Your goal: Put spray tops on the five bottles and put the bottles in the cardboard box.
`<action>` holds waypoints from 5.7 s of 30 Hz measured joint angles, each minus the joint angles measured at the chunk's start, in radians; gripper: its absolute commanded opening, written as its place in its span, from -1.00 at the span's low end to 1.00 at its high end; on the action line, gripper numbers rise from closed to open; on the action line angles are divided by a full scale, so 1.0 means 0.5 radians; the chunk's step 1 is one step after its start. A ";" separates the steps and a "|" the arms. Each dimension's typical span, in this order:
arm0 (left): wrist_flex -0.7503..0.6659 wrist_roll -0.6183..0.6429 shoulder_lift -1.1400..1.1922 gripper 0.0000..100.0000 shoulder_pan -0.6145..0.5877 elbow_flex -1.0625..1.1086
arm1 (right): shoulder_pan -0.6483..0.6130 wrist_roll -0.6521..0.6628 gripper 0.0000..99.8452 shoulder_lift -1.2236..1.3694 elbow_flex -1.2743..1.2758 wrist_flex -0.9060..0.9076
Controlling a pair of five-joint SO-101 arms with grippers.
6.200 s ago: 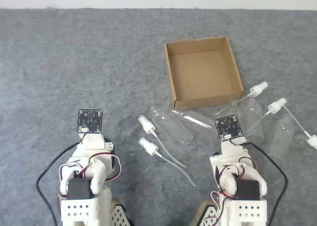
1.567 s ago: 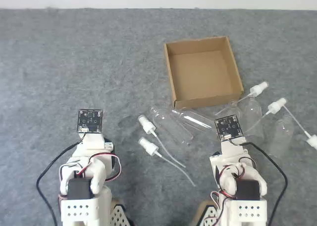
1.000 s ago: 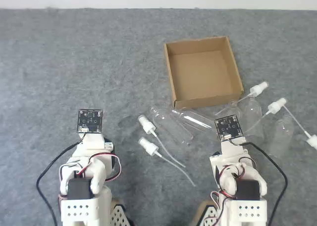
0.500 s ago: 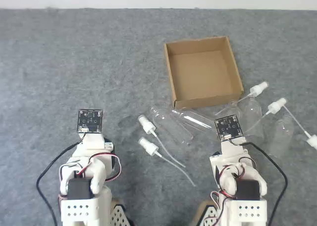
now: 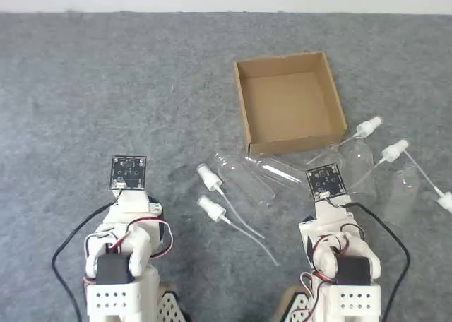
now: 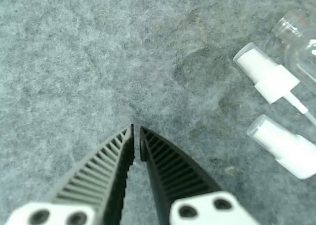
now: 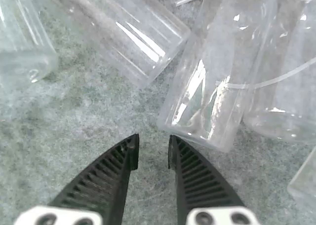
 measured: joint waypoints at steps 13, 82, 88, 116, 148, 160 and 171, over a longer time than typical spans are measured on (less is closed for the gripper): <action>0.000 0.000 0.000 -0.98 0.000 0.000 | 0.000 0.000 -0.85 0.000 0.000 0.000; 0.000 0.000 0.000 -0.98 0.187 0.000 | 1.108 0.255 -0.55 2.160 -2.102 -0.347; 0.000 0.000 0.000 -0.98 0.187 0.000 | 1.381 0.743 -0.55 3.081 -2.449 -0.353; 0.000 0.000 0.000 -0.98 0.187 0.000 | 1.761 1.752 -0.89 4.505 -3.293 -0.405; 0.000 0.000 0.000 -0.98 0.184 0.000 | -0.012 0.319 -0.90 3.391 -3.781 0.629; 0.000 0.000 0.000 -0.98 0.181 0.000 | -1.172 -0.644 -0.89 4.069 -3.784 0.301; 0.000 0.000 0.000 -0.98 0.181 0.000 | -1.510 -1.046 -0.89 4.471 -3.784 0.040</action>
